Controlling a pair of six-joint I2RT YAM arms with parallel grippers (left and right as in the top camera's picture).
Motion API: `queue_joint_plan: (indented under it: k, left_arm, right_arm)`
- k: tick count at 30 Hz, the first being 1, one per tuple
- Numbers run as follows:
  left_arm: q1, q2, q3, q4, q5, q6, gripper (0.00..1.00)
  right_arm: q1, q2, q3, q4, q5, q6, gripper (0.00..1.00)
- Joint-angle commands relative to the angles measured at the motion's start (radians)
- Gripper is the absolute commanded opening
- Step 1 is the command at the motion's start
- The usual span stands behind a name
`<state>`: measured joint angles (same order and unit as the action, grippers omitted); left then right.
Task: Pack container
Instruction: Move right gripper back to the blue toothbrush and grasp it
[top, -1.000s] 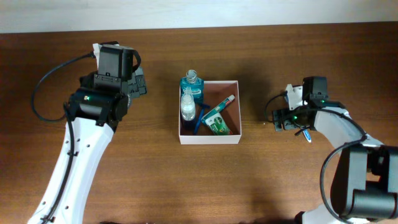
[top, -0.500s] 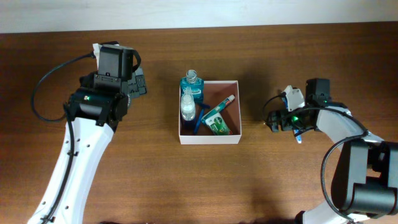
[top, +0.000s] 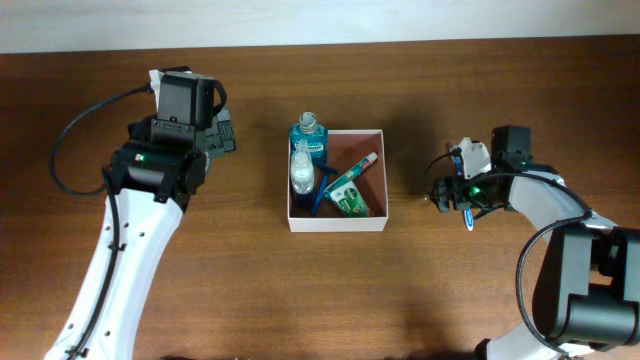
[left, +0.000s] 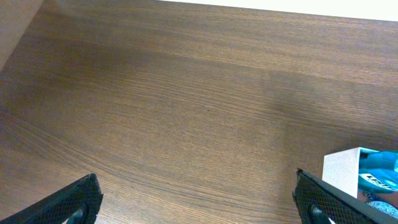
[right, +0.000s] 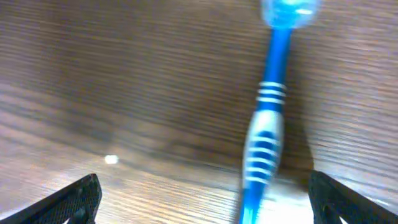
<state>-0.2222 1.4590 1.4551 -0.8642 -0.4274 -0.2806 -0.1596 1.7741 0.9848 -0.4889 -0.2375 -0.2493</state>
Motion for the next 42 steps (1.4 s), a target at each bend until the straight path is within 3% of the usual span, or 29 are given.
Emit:
queue_joint_plan:
  k: [1, 3, 5, 8, 10, 31, 39, 42]
  left_arm:
    - [0.003, 0.005, 0.009, 0.003, -0.014, 0.005, 0.99]
    - [0.003, 0.005, 0.009, 0.003, -0.014, 0.005, 0.99]
    - [0.003, 0.005, 0.009, 0.003, -0.014, 0.005, 0.99]
    - [0.003, 0.005, 0.009, 0.003, -0.014, 0.005, 0.99]
    - [0.003, 0.005, 0.009, 0.003, -0.014, 0.005, 0.99]
    - [0.003, 0.005, 0.009, 0.002, -0.014, 0.005, 0.99]
    - [0.003, 0.005, 0.009, 0.002, -0.014, 0.005, 0.99]
    - [0.003, 0.005, 0.009, 0.003, -0.014, 0.005, 1.00]
  right_arm:
    - [-0.005, 0.006, 0.018, 0.002, 0.094, 0.006, 0.99]
    - [-0.005, 0.006, 0.018, 0.002, 0.092, 0.006, 1.00]
    - [-0.005, 0.006, 0.018, 0.002, 0.092, 0.006, 0.91]
    - [-0.005, 0.006, 0.018, 0.002, 0.092, 0.002, 0.62]
    - [-0.005, 0.006, 0.018, 0.003, 0.092, 0.002, 0.50]
    - [-0.004, 0.095, 0.018, 0.104, 0.118, -0.042, 0.49]
    - [-0.004, 0.092, 0.022, 0.079, 0.118, 0.000, 0.29]
    - [-0.004, 0.079, 0.047, 0.040, 0.117, 0.004, 0.16]
